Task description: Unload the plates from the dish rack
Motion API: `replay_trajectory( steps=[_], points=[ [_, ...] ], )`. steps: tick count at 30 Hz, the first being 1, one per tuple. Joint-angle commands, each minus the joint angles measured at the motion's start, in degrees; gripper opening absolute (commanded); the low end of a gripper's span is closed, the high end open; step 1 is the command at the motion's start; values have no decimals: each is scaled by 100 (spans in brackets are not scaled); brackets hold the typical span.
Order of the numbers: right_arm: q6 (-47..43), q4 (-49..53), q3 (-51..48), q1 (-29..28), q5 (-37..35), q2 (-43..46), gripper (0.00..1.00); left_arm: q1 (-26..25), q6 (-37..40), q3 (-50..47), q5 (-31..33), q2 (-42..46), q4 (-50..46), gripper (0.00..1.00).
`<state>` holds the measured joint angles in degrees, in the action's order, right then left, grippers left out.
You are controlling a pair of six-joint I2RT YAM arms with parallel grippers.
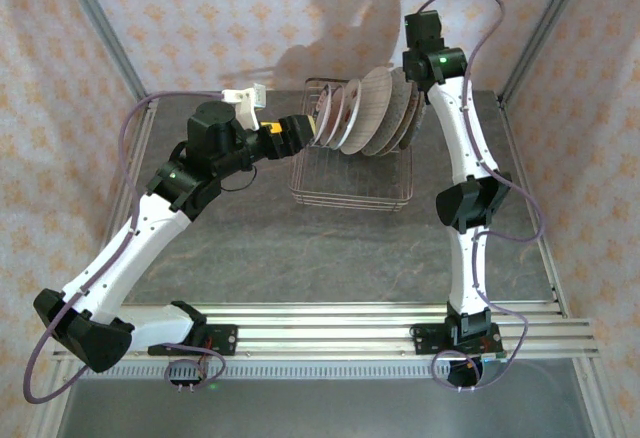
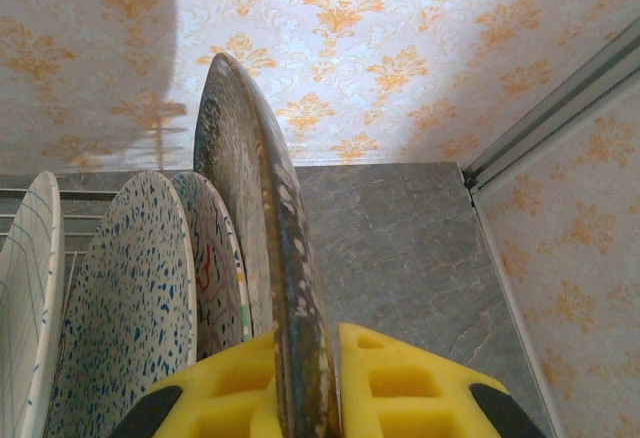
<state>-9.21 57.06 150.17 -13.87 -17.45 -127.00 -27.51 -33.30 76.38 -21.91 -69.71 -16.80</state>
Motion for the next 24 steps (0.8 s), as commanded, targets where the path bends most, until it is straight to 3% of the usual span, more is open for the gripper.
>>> replay_trajectory(
  steps=[1, 24],
  points=[
    [639, -2004, 294, 51, -929, 1313, 0, -35, -123, -65, -51, 133, 310, 97],
    [-219, -2204, 117, 53, -1339, 1774, 0, -46, -208, -10, -103, 37, 475, 96]
  ],
)
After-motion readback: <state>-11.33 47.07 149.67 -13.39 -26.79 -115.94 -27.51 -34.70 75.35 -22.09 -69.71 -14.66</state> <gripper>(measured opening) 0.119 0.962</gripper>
